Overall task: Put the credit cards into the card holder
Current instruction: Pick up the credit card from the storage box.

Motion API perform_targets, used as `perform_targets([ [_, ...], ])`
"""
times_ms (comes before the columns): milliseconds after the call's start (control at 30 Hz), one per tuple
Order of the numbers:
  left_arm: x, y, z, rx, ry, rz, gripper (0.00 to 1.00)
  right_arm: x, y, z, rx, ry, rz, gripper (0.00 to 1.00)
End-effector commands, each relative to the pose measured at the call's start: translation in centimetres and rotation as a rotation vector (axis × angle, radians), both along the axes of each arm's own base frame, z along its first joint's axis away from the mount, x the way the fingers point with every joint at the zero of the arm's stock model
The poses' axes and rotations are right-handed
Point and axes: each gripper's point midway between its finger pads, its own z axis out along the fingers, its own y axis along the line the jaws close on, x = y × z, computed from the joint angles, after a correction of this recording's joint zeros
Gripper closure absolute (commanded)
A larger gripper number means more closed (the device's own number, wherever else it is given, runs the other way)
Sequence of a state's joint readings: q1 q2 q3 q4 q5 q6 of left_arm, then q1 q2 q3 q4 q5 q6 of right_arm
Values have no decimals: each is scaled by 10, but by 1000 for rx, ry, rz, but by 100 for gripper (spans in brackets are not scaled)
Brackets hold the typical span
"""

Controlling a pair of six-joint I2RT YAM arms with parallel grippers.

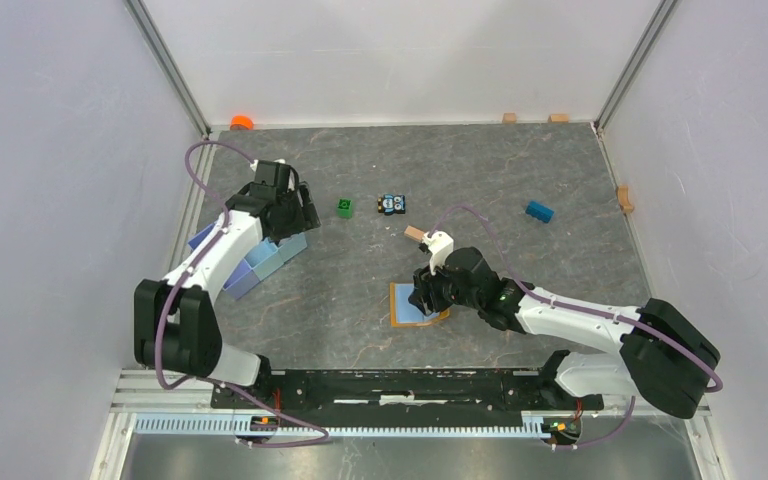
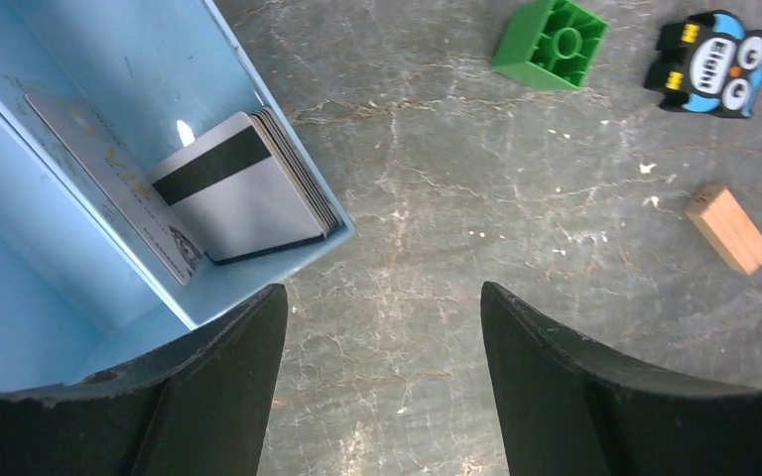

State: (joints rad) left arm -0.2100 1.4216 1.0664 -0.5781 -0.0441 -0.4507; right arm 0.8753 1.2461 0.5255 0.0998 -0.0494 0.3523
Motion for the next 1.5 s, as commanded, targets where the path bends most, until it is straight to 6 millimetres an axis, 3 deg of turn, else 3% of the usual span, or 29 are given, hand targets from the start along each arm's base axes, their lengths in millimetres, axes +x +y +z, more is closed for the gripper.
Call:
perform_targets([
  [0, 27, 14, 3, 35, -43, 89, 22, 4, 8, 13, 41, -52, 26, 43],
  [300, 45, 40, -19, 146, 11, 195, 23, -1, 8, 10, 53, -43, 44, 41],
  [667, 57, 24, -40, 91, 55, 147, 28, -4, 9, 5, 50, -28, 55, 41],
  [1000, 60, 9, -31, 17, 21, 101, 35, -4, 10, 2, 49, -13, 53, 41],
  [1467, 61, 9, -22, 20, -2, 91, 49, -5, 11, 0, 49, -4, 55, 41],
])
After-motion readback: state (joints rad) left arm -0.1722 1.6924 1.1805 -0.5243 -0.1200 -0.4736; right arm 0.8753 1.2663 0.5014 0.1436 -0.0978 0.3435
